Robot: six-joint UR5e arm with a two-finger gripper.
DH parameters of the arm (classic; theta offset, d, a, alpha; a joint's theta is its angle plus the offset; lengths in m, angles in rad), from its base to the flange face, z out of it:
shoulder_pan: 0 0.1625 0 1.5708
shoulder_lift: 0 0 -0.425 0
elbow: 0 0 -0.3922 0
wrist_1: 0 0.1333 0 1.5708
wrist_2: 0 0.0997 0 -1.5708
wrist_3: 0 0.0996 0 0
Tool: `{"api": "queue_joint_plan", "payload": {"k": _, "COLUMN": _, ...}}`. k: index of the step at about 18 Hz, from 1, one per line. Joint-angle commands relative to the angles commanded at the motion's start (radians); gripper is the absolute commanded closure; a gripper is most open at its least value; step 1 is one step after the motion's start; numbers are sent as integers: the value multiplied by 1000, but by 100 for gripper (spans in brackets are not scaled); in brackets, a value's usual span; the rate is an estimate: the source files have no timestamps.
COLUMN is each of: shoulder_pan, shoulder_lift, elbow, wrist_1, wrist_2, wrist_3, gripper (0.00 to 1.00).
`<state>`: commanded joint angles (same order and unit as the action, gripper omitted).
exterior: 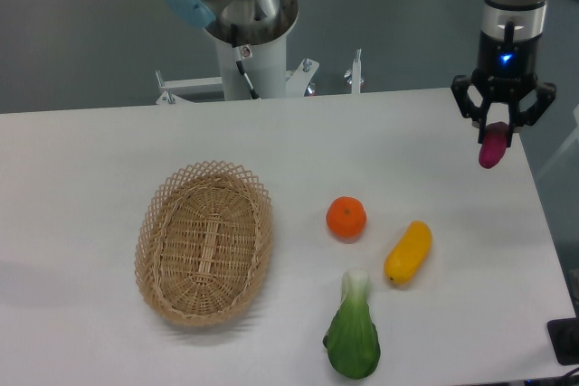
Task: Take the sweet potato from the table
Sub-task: 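Lift the held sweet potato up and away from the orange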
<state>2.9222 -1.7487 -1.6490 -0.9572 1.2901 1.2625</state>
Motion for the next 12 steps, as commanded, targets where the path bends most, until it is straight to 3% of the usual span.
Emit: {"api": "queue_joint_plan", "payload": {"k": 12, "shoulder_pan": -14, "shoulder_lift": -8, "elbow": -2, "wrist_1": 2, "wrist_2": 2, "wrist_3": -2, "gripper": 78}}
